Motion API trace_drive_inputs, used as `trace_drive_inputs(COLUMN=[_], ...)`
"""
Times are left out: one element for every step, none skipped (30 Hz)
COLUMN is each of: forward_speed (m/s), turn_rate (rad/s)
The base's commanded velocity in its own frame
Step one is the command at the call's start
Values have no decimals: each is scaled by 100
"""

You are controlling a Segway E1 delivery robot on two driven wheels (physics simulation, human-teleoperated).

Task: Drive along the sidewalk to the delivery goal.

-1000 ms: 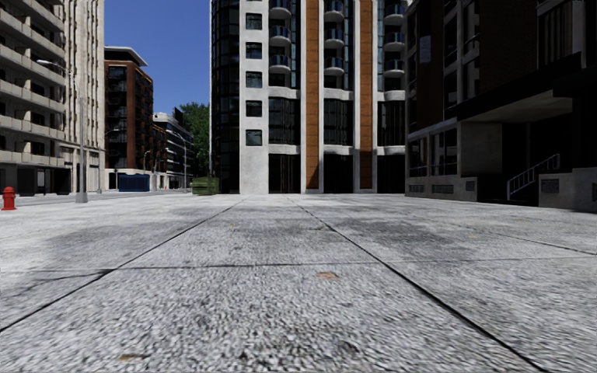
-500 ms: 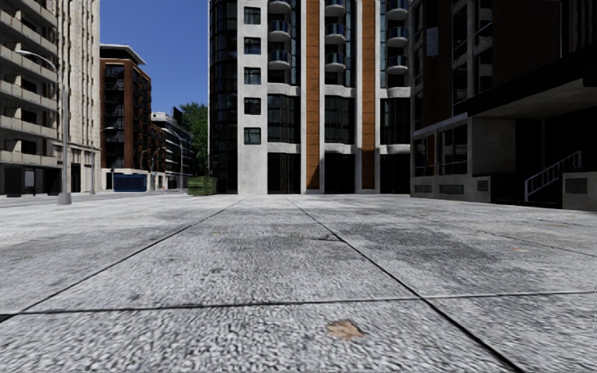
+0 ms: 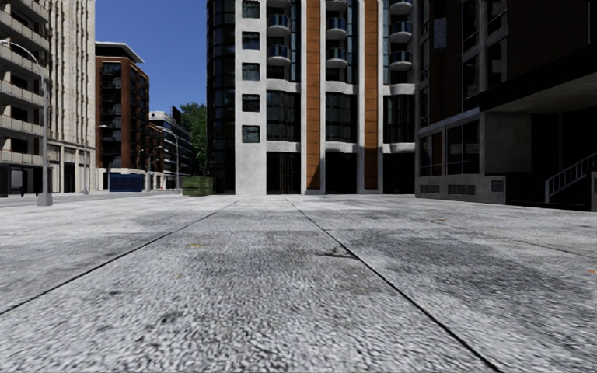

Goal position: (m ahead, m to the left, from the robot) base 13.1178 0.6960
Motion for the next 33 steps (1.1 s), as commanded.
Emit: trace_drive_inputs(forward_speed=[200,200,200,200,200,200,200,200,200,200,200,200,200,200,200,200,200,200,200,200,200,200,200,200,200,200,200,200,200,200,200,200,200], turn_rate=[0,0,0,0,0,0,0,0,0,0,0,0,0,0,0,0,0,0,0,0,0,0,0,0,0,0,9,9,22,31,37,37,40])
